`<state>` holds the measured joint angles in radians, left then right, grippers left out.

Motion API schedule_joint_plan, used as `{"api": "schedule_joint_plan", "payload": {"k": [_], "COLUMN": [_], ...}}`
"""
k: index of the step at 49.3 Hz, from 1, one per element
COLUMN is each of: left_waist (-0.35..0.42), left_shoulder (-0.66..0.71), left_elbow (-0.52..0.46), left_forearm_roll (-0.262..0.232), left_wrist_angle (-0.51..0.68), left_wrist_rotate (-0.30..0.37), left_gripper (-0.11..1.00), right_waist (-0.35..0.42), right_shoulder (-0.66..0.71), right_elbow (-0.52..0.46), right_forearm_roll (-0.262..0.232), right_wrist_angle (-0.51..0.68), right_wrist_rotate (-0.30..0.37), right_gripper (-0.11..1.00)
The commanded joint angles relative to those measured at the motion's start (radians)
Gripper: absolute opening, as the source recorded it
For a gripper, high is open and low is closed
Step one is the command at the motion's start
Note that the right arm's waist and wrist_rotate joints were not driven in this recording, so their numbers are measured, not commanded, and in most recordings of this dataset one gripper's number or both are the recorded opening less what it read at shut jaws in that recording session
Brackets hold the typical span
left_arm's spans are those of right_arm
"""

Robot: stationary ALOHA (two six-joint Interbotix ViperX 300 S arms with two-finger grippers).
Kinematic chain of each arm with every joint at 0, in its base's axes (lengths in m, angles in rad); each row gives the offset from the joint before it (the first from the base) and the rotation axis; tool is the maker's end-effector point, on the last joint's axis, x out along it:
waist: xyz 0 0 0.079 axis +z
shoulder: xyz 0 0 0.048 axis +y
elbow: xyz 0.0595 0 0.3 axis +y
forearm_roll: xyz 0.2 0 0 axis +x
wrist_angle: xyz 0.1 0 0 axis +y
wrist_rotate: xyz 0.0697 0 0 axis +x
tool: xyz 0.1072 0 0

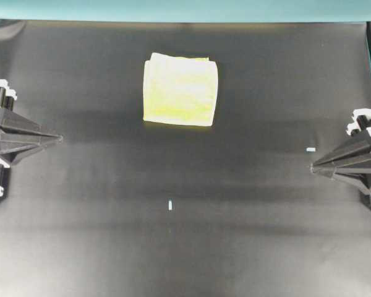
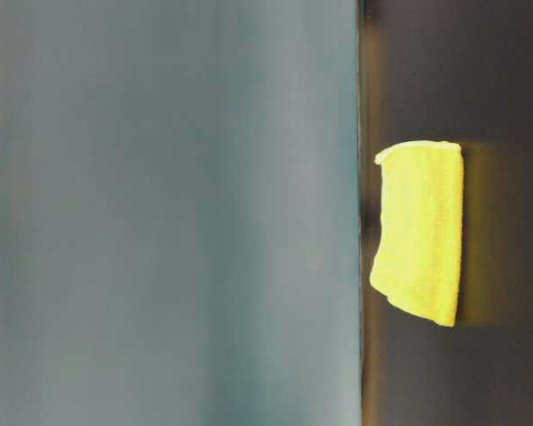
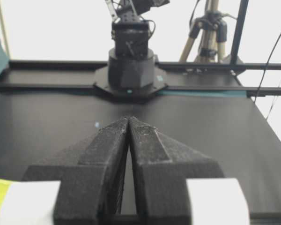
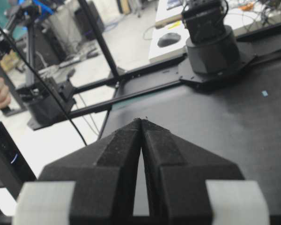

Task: Push a yellow cloth with the left arm to wipe the desk.
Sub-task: 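Move the left gripper forward toward the yellow cloth, then lower the left gripper onto the yellow cloth and press down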

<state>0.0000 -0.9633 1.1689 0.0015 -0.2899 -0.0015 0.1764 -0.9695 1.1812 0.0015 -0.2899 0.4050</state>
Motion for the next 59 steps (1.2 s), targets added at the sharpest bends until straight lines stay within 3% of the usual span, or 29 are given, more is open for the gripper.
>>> {"api": "schedule_joint_plan", "payload": {"k": [1,4,8,29,35,43,47,59], "left_waist": [0.035,0.057,0.08,0.219,0.279,0.33,0.345,0.41], "left_shoulder": [0.092,0.179,0.284,0.727,0.828,0.939,0.996,1.167], "left_elbow": [-0.025,-0.048,-0.084,-0.282,-0.344,-0.417,-0.453,-0.574], "left_forearm_roll": [0.04,0.04,0.04,0.041,0.04,0.04,0.04,0.041], "left_wrist_angle": [-0.008,-0.015,-0.04,-0.077,-0.077,-0.078,-0.071,0.041], "left_wrist_rotate": [-0.011,-0.017,-0.031,-0.051,-0.048,-0.043,-0.043,-0.038], "left_gripper": [0.06,0.07,0.0,0.04,0.19,0.66,0.82,0.81], "right_waist": [0.0,0.002,0.0,0.002,0.002,0.002,0.002,0.002], "right_shoulder": [0.014,0.014,0.015,0.017,0.017,0.015,0.014,0.014], "right_elbow": [-0.014,-0.009,-0.006,-0.006,-0.005,-0.006,-0.006,-0.005], "right_forearm_roll": [0.002,0.002,0.002,0.002,0.002,0.002,0.002,0.002], "right_wrist_angle": [-0.008,0.0,0.028,0.218,0.25,0.261,0.259,0.259], "right_wrist_rotate": [0.0,0.0,0.0,0.0,0.0,-0.002,0.0,-0.002], "right_gripper": [0.03,0.03,0.0,0.0,0.0,0.0,0.0,0.0]}}
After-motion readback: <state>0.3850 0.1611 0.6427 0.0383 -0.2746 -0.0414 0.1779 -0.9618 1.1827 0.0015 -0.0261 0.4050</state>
